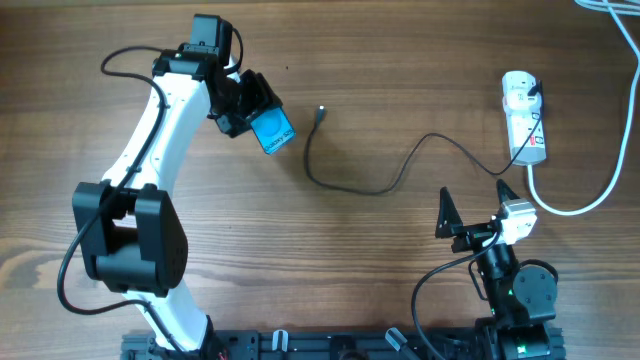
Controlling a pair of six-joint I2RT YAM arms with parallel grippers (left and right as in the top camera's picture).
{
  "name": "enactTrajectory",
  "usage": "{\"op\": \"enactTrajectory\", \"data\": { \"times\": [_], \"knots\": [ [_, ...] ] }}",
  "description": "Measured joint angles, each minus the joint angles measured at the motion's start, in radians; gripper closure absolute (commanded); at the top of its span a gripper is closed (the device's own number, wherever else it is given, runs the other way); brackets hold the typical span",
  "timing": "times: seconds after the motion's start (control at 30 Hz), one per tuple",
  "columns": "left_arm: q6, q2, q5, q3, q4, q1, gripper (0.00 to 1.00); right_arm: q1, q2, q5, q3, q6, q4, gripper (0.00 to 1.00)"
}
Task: Plug charger to phone and switch on socket
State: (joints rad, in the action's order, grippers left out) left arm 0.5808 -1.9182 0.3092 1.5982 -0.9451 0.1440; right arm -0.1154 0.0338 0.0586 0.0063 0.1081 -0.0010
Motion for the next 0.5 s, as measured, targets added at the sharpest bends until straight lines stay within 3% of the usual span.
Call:
{"op": "enactTrajectory", "data": {
  "times": [0.17, 0.5],
  "knots": [
    [-0.186, 0.000, -0.066, 0.000, 0.026, 0.000, 0.48, 0.000, 0.000, 0.000, 0.000, 0.000, 0.000, 0.00],
    [-0.262, 0.000, -0.126, 0.000, 0.003, 0.002, 0.49, 0.000, 0.000, 0.000, 0.000, 0.000, 0.000, 0.00]
  ]
}}
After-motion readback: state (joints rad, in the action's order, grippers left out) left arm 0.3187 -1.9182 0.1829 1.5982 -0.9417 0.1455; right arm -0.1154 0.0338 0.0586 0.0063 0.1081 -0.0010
